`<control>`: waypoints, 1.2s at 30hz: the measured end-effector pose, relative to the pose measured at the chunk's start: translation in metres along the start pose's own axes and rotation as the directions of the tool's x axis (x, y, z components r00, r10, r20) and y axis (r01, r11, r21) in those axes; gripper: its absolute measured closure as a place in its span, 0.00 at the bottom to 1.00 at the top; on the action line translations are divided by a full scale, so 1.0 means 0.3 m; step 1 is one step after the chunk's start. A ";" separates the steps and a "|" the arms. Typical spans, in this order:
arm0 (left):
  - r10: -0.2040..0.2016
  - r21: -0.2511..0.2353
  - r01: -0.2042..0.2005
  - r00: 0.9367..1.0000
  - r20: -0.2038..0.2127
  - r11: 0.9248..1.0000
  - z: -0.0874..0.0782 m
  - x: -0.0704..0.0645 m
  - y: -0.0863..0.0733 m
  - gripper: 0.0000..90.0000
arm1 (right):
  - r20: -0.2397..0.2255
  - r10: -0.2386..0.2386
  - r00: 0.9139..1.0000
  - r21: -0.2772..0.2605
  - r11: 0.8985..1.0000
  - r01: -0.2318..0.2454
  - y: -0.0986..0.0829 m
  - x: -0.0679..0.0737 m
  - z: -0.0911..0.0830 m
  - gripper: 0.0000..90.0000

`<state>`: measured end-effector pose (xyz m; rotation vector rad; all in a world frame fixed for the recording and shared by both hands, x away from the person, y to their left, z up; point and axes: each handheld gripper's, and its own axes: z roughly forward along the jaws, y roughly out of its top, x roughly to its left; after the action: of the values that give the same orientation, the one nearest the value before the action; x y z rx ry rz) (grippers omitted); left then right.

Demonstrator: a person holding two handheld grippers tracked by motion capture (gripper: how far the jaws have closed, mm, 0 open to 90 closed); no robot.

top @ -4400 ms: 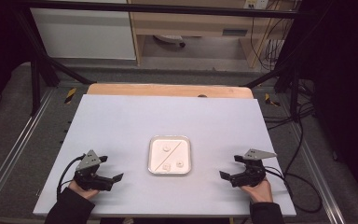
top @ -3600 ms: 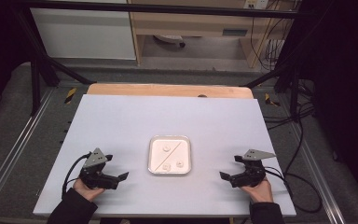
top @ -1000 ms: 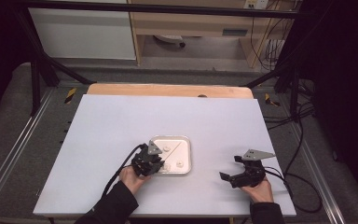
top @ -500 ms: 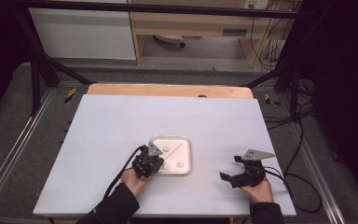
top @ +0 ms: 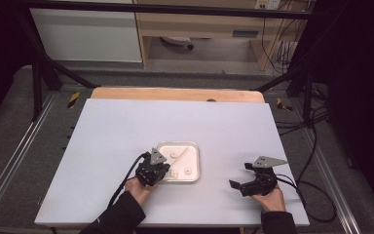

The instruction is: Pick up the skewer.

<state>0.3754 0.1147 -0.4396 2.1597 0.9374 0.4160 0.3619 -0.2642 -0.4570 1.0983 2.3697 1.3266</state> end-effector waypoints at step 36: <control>0.062 -0.040 -0.058 0.990 0.128 0.998 -0.069 -0.006 0.004 0.99 | 0.020 -0.147 0.989 0.029 0.989 0.147 0.054 0.083 0.027 0.01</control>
<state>0.3636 0.1232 -0.4245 2.1580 0.7887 0.3154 0.3569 -0.2365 -0.4446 0.9201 2.4077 1.2288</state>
